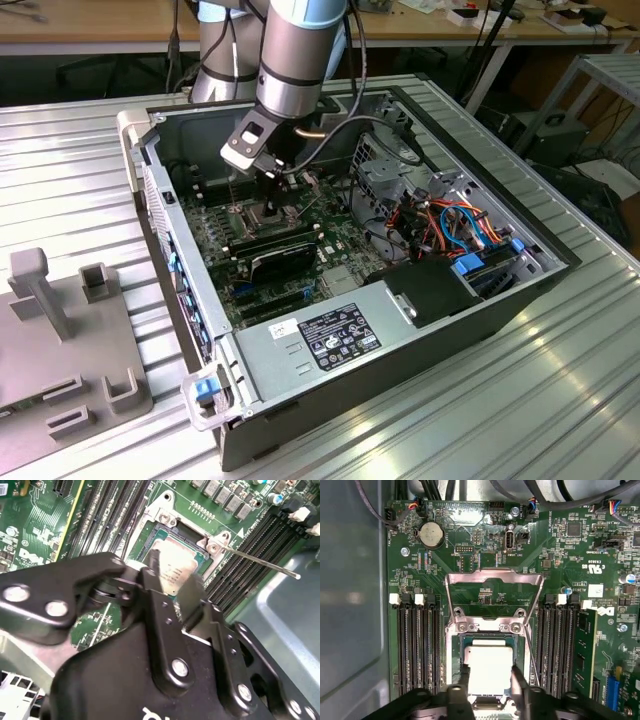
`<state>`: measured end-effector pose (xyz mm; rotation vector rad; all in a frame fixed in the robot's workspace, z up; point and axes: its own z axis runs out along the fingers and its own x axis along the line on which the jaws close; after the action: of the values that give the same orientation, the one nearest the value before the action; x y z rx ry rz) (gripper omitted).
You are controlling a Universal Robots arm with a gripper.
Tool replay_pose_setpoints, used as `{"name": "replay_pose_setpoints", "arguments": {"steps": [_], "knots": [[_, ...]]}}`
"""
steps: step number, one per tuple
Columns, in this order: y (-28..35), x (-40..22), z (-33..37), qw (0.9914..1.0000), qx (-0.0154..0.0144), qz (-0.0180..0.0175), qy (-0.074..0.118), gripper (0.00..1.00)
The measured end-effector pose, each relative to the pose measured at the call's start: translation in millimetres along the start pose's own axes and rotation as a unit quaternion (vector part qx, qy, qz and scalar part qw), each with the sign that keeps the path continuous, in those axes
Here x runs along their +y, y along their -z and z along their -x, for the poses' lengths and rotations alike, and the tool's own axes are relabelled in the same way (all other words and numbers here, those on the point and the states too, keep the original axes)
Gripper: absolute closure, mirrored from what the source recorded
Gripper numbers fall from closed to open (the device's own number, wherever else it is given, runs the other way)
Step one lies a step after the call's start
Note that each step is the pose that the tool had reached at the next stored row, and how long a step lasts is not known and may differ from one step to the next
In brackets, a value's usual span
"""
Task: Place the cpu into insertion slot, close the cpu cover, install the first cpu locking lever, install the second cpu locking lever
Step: 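Place the cpu into insertion slot, then close the cpu cover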
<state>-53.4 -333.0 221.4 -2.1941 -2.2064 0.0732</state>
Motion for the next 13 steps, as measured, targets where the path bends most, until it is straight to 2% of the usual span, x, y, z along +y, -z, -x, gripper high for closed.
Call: {"name": "replay_pose_setpoints", "arguments": {"steps": [1,2,3,4,5,6,13], "knots": [[0.6,0.0,0.0,1.00000,0.0000,-0.0006,0.000,0.64],[0.8,0.1,0.0,1.00000,0.0001,-0.0010,0.000,0.64],[0.9,0.0,-0.1,1.00000,0.0002,-0.0011,0.000,0.71],[0.9,0.0,0.0,1.00000,0.0002,-0.0012,0.000,0.71],[1.0,0.0,0.0,1.00000,0.0000,-0.0013,0.000,0.76],[1.0,0.0,0.0,1.00000,0.0000,-0.0013,0.000,0.89],[1.0,0.0,0.0,1.00000,0.0000,-0.0016,0.000,0.89]]}}
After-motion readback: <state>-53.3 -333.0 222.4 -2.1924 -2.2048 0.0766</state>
